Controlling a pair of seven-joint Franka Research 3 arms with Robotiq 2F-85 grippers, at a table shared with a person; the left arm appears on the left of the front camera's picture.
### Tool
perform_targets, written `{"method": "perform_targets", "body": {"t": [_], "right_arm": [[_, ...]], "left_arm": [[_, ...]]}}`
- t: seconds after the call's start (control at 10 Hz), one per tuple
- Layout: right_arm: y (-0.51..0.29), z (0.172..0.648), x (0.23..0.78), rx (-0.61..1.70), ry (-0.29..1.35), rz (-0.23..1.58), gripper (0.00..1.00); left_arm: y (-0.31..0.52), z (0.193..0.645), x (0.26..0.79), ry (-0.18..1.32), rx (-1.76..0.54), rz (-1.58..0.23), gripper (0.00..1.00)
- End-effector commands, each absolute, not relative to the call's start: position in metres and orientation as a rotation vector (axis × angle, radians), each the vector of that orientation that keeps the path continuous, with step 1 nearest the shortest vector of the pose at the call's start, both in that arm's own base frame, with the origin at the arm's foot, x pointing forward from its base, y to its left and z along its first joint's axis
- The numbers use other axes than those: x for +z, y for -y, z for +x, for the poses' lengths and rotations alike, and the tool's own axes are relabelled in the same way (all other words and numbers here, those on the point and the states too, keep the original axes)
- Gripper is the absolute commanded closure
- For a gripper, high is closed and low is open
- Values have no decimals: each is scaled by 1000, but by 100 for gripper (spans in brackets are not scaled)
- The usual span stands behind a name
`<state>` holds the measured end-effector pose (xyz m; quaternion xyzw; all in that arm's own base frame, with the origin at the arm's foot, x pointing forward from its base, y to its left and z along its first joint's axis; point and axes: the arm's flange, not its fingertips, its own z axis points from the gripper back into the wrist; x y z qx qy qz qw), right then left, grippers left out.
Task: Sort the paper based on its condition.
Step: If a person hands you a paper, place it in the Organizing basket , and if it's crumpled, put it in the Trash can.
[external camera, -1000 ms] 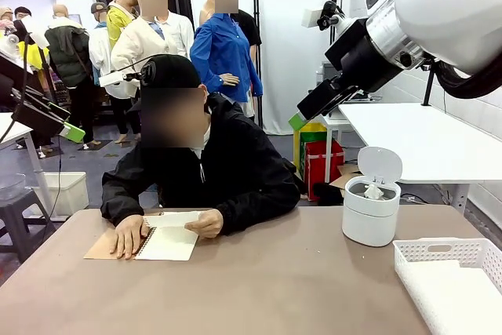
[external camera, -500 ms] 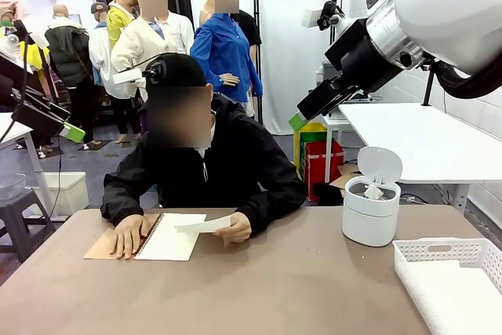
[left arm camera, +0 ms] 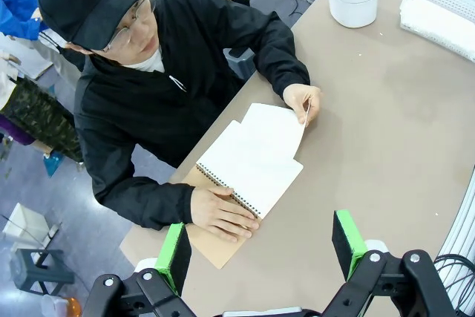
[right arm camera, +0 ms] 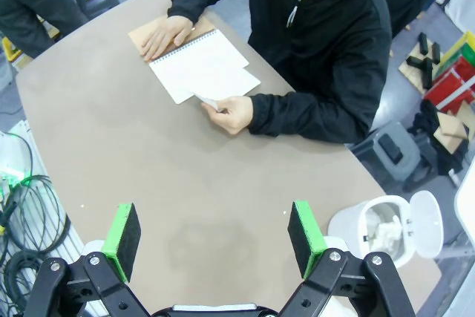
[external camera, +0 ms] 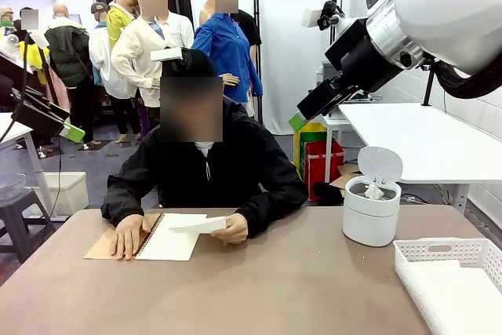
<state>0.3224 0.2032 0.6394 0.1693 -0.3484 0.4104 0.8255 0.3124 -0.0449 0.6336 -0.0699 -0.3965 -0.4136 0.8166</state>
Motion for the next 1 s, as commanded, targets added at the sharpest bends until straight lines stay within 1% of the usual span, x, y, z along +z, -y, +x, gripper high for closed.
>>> {"method": "perform_targets", "body": {"t": [0.0,0.9], "right_arm": [[-204,323,639,873,739,360,0],[-204,323,639,873,739,360,0]], "left_arm": [[45,312,634,849,-874,-145,0],[45,312,634,849,-874,-145,0]]}}
